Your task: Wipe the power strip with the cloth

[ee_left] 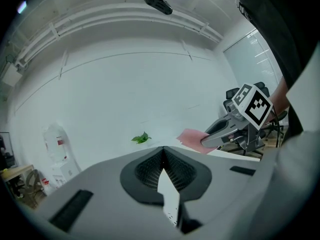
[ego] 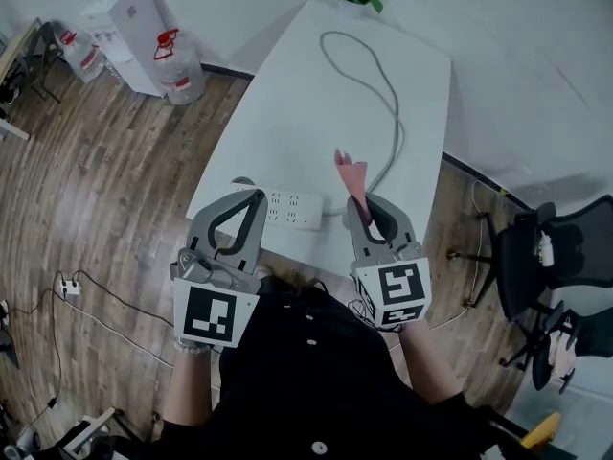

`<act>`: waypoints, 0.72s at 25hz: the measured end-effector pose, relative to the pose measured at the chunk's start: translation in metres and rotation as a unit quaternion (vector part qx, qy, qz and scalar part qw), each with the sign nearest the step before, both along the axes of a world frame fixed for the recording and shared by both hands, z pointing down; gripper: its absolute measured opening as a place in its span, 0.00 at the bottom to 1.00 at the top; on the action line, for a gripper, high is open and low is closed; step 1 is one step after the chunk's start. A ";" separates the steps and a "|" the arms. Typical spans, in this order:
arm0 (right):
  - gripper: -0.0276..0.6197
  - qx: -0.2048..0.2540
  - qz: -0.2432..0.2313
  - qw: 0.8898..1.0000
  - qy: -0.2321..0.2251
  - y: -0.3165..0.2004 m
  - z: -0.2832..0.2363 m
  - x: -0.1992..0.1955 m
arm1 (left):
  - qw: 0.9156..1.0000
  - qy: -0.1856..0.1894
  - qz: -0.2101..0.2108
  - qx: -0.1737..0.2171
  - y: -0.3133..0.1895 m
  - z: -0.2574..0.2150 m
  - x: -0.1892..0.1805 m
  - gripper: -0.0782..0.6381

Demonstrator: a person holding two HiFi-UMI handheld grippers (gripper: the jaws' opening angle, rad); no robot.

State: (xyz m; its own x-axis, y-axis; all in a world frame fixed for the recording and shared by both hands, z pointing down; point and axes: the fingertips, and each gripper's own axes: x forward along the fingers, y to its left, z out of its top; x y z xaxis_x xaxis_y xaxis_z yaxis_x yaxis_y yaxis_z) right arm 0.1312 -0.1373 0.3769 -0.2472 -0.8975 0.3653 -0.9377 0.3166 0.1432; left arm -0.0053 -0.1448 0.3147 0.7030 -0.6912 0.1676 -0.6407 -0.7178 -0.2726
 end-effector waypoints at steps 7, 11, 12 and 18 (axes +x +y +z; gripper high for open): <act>0.13 -0.003 0.010 1.000 -0.006 0.003 0.004 0.014 | 1.000 -0.003 0.001 0.002 -0.001 0.000 0.007 0.12; 0.13 -0.003 0.007 1.000 -0.009 -0.001 0.004 0.012 | 1.000 -0.006 -0.002 0.000 -0.003 0.000 0.007 0.12; 0.13 -0.002 0.005 1.000 -0.009 -0.001 0.004 0.011 | 1.000 -0.007 -0.003 -0.001 -0.002 0.001 0.007 0.12; 0.13 0.006 -0.005 1.000 -0.005 -0.004 0.001 0.003 | 1.000 -0.007 -0.007 -0.005 -0.002 0.003 0.004 0.12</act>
State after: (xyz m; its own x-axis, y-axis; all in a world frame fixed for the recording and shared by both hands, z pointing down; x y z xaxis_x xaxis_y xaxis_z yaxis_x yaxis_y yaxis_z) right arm 0.1344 -0.1412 0.3778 -0.2603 -0.8992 0.3517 -0.9358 0.3246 0.1373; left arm -0.0008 -0.1468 0.3172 0.6910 -0.6988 0.1849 -0.6463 -0.7119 -0.2749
